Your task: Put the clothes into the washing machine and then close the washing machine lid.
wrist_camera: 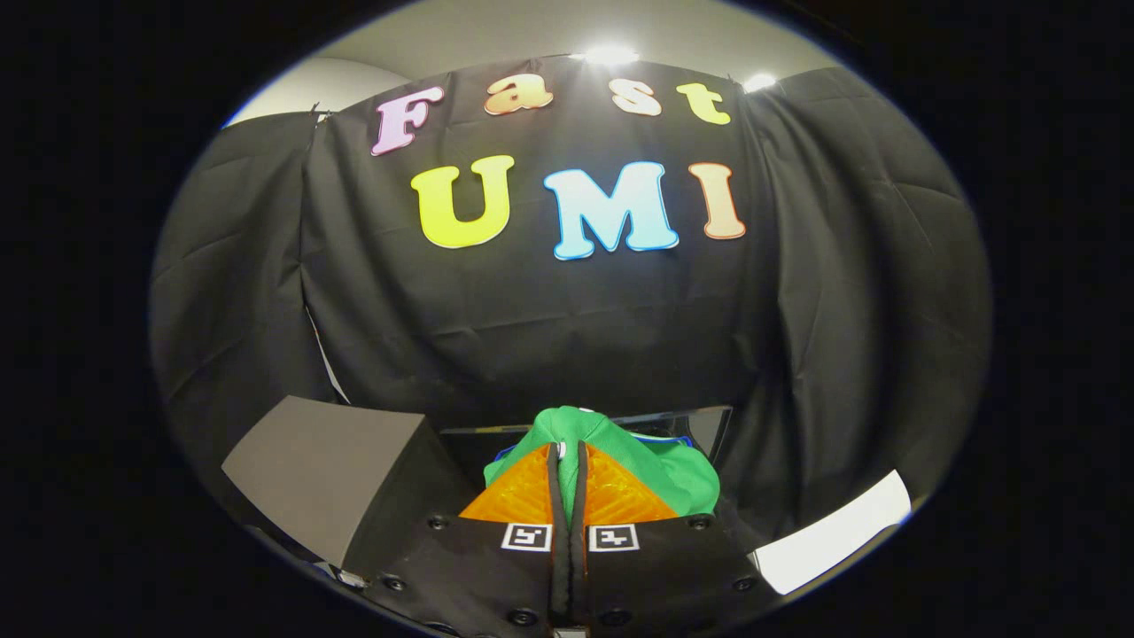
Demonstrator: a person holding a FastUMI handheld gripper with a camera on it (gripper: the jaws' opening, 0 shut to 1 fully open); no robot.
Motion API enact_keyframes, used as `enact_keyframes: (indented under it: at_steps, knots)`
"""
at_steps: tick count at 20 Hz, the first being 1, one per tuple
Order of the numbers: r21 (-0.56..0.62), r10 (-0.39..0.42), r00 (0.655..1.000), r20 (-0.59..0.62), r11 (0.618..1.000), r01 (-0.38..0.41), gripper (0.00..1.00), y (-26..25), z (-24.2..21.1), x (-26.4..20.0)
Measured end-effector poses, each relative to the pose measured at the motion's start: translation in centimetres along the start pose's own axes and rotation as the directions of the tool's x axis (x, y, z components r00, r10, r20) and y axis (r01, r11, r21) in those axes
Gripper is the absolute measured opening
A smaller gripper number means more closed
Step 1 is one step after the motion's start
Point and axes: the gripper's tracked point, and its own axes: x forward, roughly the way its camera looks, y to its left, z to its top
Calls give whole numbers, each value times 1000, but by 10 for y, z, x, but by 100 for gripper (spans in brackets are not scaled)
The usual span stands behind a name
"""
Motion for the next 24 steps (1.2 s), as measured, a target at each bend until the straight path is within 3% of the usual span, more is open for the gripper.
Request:
enact_keyframes:
  at_steps: [9,24]
  knots:
    - [14,-9,989,-147,1000,11,1,-12,-76,41]
    - [28,-35,930,-367,998,49,1,-13,-170,97]
